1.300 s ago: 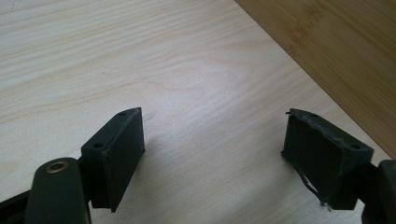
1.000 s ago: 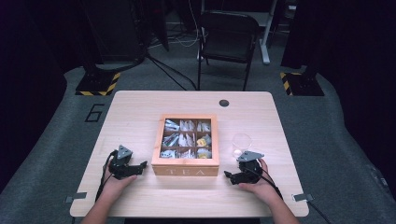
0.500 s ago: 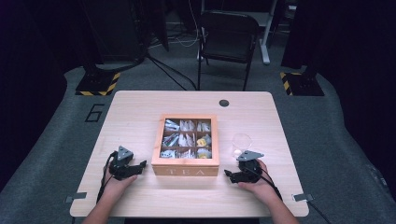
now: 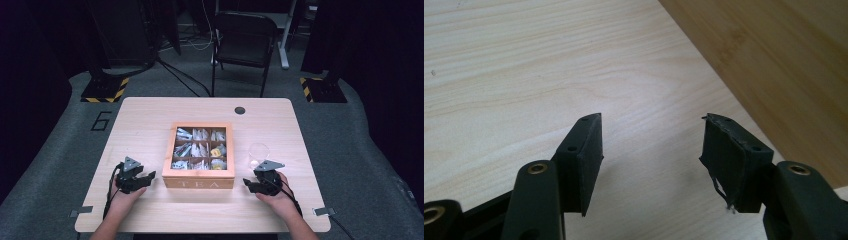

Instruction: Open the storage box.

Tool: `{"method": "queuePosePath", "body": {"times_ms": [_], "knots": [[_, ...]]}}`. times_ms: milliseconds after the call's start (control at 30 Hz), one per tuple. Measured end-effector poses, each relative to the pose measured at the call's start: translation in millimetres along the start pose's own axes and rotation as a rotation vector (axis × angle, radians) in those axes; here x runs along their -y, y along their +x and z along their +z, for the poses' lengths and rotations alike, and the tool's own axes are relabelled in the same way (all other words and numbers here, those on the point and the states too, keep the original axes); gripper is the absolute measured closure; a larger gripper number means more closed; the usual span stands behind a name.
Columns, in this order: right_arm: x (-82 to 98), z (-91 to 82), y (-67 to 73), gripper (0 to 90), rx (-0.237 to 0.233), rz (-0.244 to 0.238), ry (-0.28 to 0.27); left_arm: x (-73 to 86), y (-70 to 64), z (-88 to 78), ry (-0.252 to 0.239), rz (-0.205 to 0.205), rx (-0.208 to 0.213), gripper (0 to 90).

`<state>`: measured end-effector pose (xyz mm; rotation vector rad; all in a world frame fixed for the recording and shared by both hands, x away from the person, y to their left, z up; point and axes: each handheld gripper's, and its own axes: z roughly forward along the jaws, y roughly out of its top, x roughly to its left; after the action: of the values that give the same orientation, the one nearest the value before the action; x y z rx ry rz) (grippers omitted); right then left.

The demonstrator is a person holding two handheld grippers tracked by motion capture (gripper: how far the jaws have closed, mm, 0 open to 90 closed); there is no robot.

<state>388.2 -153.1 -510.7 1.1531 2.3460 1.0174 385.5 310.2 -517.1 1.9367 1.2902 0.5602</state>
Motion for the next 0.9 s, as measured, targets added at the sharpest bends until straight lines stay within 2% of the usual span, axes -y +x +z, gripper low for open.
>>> {"method": "queuePosePath", "body": {"times_ms": [67,133,167,300,400,467,667,900], "knots": [[-2.0,-4.2,3.7,41.7,0.010,-0.025,-0.013,-0.9,-3.1,-3.0,-0.003,0.001,-0.005,41.7],[-2.4,-5.2,5.7,41.7,0.012,-0.022,-0.022,-1.2,-3.9,-4.0,-0.004,0.001,-0.003,41.8],[-3.9,-7.0,8.2,41.9,0.019,-0.038,-0.040,-1.8,-4.9,-5.5,0.001,0.000,-0.001,42.2],[-6.6,-12.1,13.6,43.3,0.031,-0.045,-0.049,-3.1,-8.3,-11.7,-0.017,-0.012,-0.006,43.7],[-7.3,-14.5,14.7,43.8,0.035,-0.035,-0.056,-4.2,-10.1,-18.6,-0.026,-0.029,0.000,44.5],[-8.9,-19.0,16.2,45.0,0.028,-0.009,-0.072,-4.9,-11.6,-23.6,-0.027,-0.032,0.009,45.0],[-11.6,-25.8,18.7,45.5,0.017,0.035,-0.094,-6.9,-18.9,-35.1,-0.077,-0.013,-0.003,45.5],[-13.1,-28.8,20.8,45.4,0.001,0.046,-0.115,-8.1,-22.7,-39.8,-0.084,-0.003,0.005,46.0]]}}
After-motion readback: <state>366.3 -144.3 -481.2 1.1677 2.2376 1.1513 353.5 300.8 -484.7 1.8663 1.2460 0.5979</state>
